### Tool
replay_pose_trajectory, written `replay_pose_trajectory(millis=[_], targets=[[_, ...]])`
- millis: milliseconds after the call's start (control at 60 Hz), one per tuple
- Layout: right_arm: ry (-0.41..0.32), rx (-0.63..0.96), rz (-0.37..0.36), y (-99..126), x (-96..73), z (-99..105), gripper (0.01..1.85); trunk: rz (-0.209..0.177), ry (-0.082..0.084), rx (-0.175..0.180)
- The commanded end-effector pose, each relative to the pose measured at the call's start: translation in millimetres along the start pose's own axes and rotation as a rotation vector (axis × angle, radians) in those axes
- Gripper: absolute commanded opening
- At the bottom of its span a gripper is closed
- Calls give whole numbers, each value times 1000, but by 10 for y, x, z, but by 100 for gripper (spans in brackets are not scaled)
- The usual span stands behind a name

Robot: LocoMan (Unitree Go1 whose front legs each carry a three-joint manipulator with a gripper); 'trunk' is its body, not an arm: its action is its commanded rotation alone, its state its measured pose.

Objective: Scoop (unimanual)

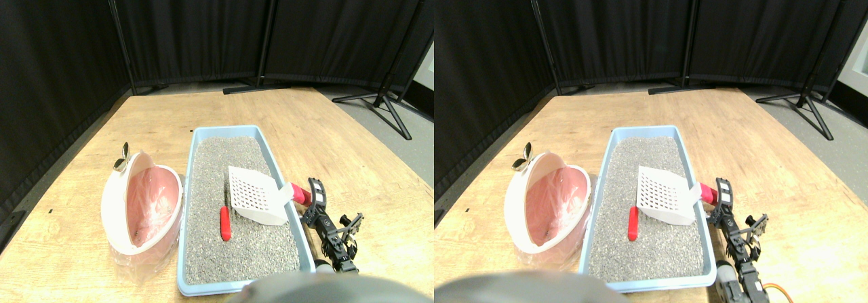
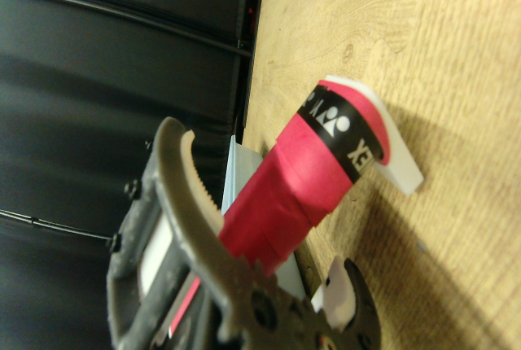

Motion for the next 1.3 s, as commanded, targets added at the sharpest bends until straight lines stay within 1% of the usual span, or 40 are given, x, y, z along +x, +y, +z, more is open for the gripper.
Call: replay_pose_trajectory(millis=[17, 67, 183, 350, 467, 567, 683, 833, 883, 900, 917, 933, 950, 967, 1000, 1017, 1033, 1067, 1083, 1100, 1217, 1250, 1300], targets=[[-31, 11, 7, 48, 80, 59, 98, 14, 13, -15], [-34, 4, 11, 45, 95, 55, 96, 17, 12, -15], [-29, 17, 0, 47, 117, 65, 97, 18, 12, -13], [-21, -6, -2, 52, 176, 74, 96, 16, 12, -14], [-9, -8, -10, 57, 209, 96, 97, 16, 15, -15], [0, -13, -6, 47, 250, 108, 96, 17, 19, -13], [9, -9, -5, 30, 297, 99, 95, 18, 17, -13], [20, -16, 1, 37, 351, 89, 94, 21, 20, -13], [18, -13, 8, 34, 366, 82, 91, 21, 20, -13], [20, -21, 23, 38, 370, 86, 83, 21, 20, -13], [20, -21, 23, 38, 370, 86, 83, 21, 20, -13], [18, -27, 35, 38, 372, 85, 74, 21, 20, -13], [18, -27, 35, 38, 372, 85, 74, 21, 20, -13], [7, -35, 59, 37, 376, 80, 59, 21, 20, -13], [6, -47, 69, 38, 376, 79, 24, 25, 21, -16], [3, -48, 81, 37, 377, 78, 15, 25, 21, -16], [-9, -47, 115, 34, 380, 76, 5, 25, 21, -16], [-1, -54, 87, 29, 372, 77, 5, 26, 22, -17], [-1, -54, 87, 29, 372, 77, 5, 26, 24, -17], [-17, -61, 105, 28, 370, 75, 5, 26, 24, -17], [-34, -65, 104, 14, 341, 97, 5, 29, 22, -17], [-43, -75, 119, 3, 330, 107, 5, 30, 18, -20], [-40, -74, 112, -5, 308, 129, 5, 30, 17, -20]])
